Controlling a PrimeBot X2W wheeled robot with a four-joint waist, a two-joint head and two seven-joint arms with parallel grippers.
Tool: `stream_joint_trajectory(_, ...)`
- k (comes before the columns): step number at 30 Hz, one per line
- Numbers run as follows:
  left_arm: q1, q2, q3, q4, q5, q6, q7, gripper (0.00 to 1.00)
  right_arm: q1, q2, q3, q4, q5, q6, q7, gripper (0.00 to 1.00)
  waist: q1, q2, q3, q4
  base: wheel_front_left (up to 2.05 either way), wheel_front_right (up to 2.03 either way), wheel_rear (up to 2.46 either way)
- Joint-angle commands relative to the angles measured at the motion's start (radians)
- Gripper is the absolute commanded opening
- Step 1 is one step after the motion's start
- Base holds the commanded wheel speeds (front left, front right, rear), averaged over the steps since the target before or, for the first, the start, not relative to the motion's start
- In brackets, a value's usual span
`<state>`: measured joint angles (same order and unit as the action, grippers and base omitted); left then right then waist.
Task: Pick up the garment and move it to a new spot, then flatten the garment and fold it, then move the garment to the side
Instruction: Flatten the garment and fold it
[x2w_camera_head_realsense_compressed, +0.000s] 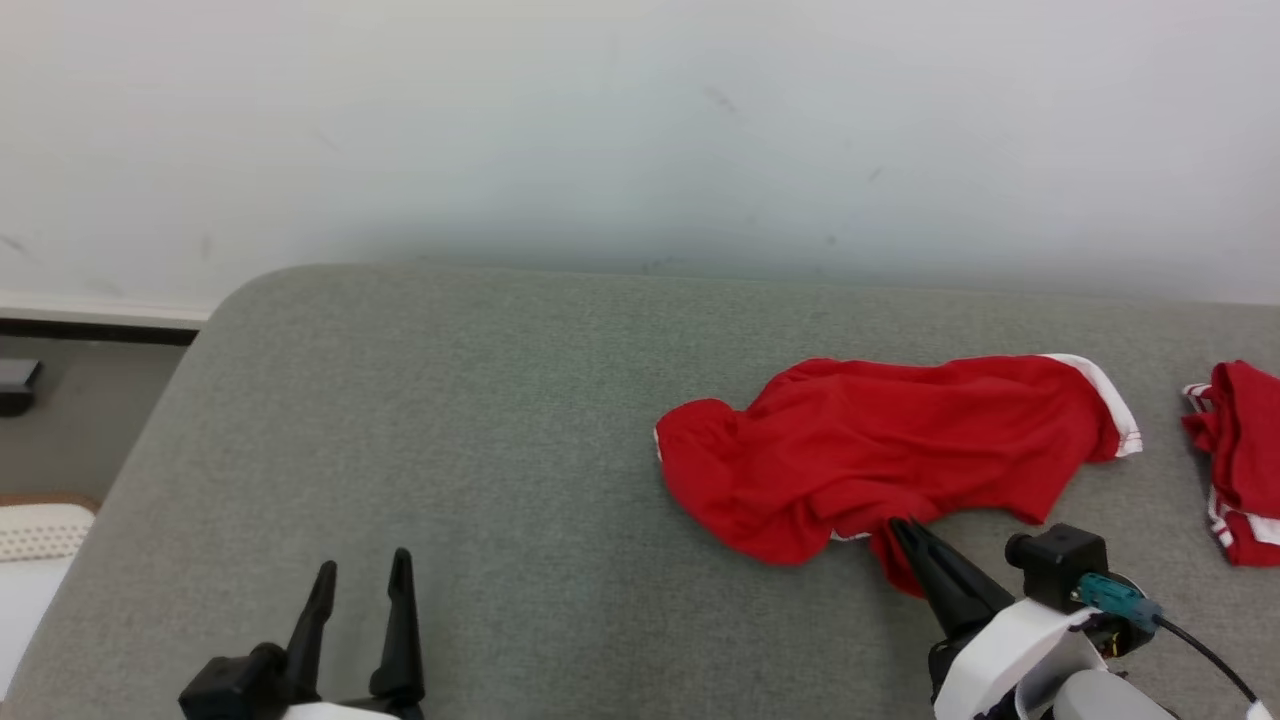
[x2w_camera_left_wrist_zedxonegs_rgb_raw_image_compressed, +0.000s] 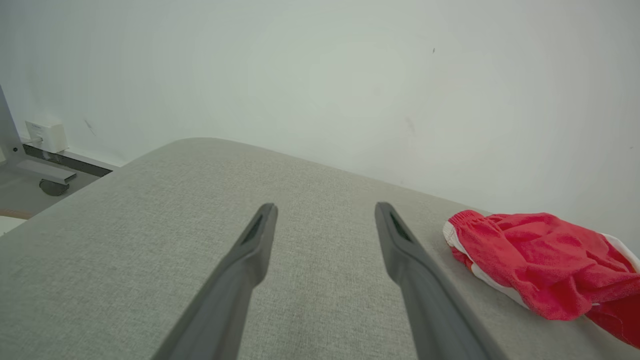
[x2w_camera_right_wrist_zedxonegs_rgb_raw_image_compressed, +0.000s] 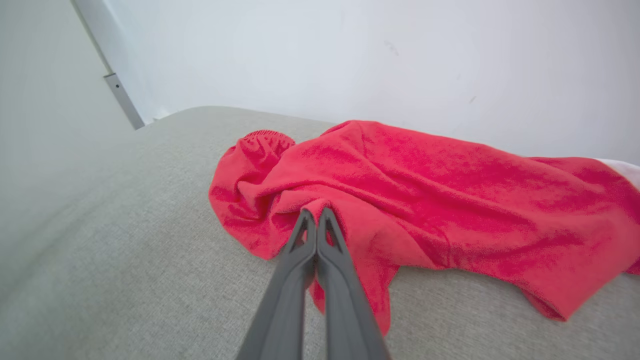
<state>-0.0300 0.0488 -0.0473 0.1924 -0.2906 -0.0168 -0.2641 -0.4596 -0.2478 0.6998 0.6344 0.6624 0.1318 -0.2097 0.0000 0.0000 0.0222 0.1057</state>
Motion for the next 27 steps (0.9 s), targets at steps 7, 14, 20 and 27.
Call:
stream_joint_trajectory(7, 0.015, 0.004, 0.006, -0.007, 0.007, 0.002, 0.0, 1.0, 0.15, -0.139, -0.071, -0.296, 0.165, -0.002, 0.025, 0.0, 0.0, 0.0, -0.006, -0.089, 0.0, 0.0, 0.0)
stream_joint_trajectory(14, 0.005, 0.004, 0.013, -0.005, 0.014, -0.009, 0.0, 1.0, 0.275, -0.311, -0.142, -0.444, 0.273, -0.002, 0.167, 0.0, 0.0, 0.0, 0.008, -0.118, 0.0, 0.0, 0.0)
stream_joint_trajectory(20, -0.005, 0.004, 0.016, 0.002, 0.024, -0.015, 0.0, 1.0, 0.297, -0.339, -0.186, -0.401, 0.25, -0.002, 0.257, 0.01, 0.0, 0.0, 0.024, -0.123, 0.0, 0.0, 0.0)
stream_joint_trajectory(27, -0.017, 0.004, 0.002, 0.015, 0.021, -0.015, 0.0, 1.0, 0.252, -0.248, -0.164, -0.293, 0.2, -0.002, 0.269, 1.0, 0.0, 0.0, 0.019, -0.119, 0.0, 0.0, 0.0)
